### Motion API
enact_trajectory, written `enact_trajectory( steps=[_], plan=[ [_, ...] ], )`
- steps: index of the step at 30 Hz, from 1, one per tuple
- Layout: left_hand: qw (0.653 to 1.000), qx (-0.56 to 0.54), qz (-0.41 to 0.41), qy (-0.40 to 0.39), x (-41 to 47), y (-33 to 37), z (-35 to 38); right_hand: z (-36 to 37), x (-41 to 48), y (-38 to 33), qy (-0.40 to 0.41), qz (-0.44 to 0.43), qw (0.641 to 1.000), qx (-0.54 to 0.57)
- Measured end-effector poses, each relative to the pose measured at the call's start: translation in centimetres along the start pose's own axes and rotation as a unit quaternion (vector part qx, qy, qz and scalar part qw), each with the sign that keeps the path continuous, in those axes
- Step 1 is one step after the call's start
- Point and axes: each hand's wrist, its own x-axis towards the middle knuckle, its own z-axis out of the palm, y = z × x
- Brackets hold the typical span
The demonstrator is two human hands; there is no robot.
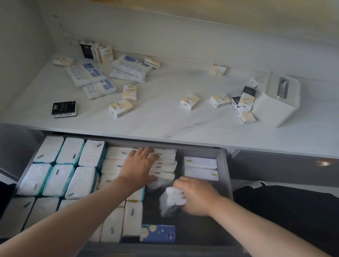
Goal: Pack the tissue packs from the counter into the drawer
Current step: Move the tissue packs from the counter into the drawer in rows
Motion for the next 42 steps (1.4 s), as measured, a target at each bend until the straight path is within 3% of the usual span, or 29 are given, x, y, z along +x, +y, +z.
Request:
enact_trajectory(
  steps=[5,9,11,16,21,24,27,29,31,33,35,38,42],
  plan=[
    [0.995,-0.095,-0.003,0.019,0.3,-1.0,0.7,0.6,3.7,-2.3,0.035,-0.002,0.998,-0.056],
    [0.965,-0.257,-0.029,0.037,-0.3,-1.9,1.0,2.3,5.8,-3.6,0.079,-0.013,0.982,-0.173],
    [0.957,-0.286,-0.021,0.035,-0.9,-2.0,0.9,3.5,6.0,-3.9,0.108,-0.009,0.976,-0.19],
    [0.987,-0.108,0.067,-0.102,-3.0,-1.7,1.2,4.5,5.1,-2.9,0.16,0.068,0.977,-0.12],
    [0.992,0.016,0.067,-0.106,-3.3,-1.1,1.7,4.3,3.4,-2.7,0.163,0.215,0.963,0.007],
    [0.991,-0.026,0.057,-0.122,-3.3,-0.9,1.3,5.3,2.9,-3.0,0.139,0.269,0.938,0.167],
    [0.979,-0.117,0.058,-0.156,-3.7,-0.2,1.2,6.5,4.0,-4.1,0.122,0.327,0.881,0.319],
    [0.977,-0.132,0.06,-0.153,-4.0,0.2,1.3,6.7,5.2,-5.1,0.116,0.316,0.884,0.324],
    [0.987,-0.076,0.064,-0.129,-4.2,0.3,1.7,6.4,5.8,-5.5,0.09,0.3,0.897,0.314],
    [0.991,-0.017,0.062,-0.119,-4.3,0.5,2.1,6.0,5.8,-5.5,0.061,0.292,0.879,0.373],
    [0.991,-0.007,0.053,-0.119,-4.1,0.6,2.3,5.4,5.2,-5.1,0.054,0.292,0.885,0.359],
    [0.993,0.018,0.058,-0.102,-3.6,0.7,2.1,5.7,4.3,-4.7,0.094,0.279,0.902,0.317],
    [0.993,0.008,0.067,-0.098,-3.3,0.3,2.3,6.8,4.1,-4.7,0.114,0.215,0.905,0.349]
  ],
)
